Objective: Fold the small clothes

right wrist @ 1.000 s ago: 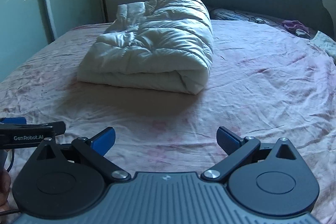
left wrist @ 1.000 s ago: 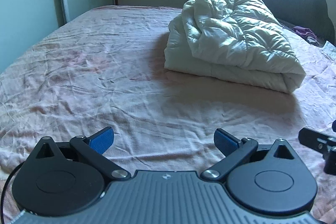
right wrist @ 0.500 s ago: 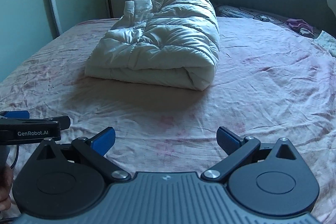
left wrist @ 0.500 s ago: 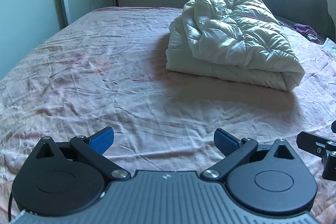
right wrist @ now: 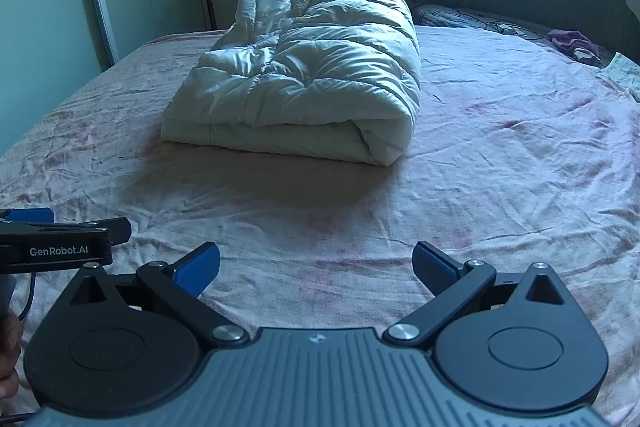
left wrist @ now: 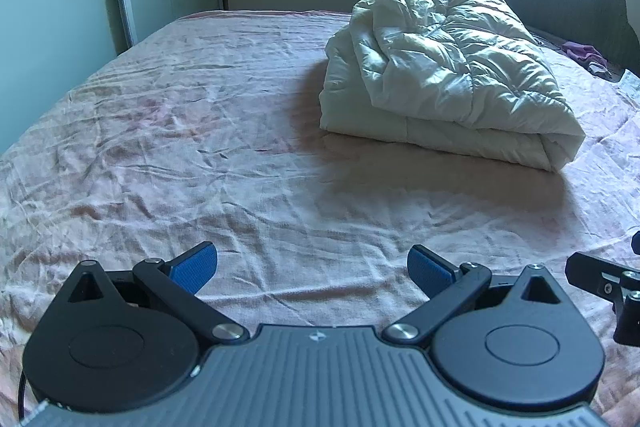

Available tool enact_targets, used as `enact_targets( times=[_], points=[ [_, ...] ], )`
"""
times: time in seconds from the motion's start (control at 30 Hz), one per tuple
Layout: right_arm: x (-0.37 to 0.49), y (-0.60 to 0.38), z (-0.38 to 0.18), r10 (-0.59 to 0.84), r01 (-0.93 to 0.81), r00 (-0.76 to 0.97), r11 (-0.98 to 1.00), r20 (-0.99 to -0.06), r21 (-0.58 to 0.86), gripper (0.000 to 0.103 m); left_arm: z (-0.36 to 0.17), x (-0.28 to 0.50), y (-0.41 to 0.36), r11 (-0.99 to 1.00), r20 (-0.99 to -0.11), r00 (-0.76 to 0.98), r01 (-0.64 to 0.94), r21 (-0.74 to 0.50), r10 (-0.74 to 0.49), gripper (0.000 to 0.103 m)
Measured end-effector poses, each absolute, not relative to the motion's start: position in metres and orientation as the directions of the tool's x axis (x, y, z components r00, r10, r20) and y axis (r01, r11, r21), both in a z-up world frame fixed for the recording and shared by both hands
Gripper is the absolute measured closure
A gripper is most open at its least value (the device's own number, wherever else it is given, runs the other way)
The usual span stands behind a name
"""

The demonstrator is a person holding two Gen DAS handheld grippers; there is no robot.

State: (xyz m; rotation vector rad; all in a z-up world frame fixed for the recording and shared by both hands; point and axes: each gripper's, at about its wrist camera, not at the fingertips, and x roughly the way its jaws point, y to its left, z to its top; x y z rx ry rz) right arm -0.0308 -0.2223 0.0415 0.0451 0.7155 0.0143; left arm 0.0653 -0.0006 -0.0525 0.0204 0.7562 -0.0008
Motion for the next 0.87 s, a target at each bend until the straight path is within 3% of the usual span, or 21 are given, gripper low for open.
enact_targets(
  times=[0.87],
  points=[
    [-0.0280, -0.2229, 0.0418, 0.049, -0.007, 0.758, 0.998, -0.651, 0.067, 0.000, -0.0431, 0.0626, 0.0026, 1.000, -0.655, 0.755, -0.005, -0.012, -0.004, 0.000]
  ],
)
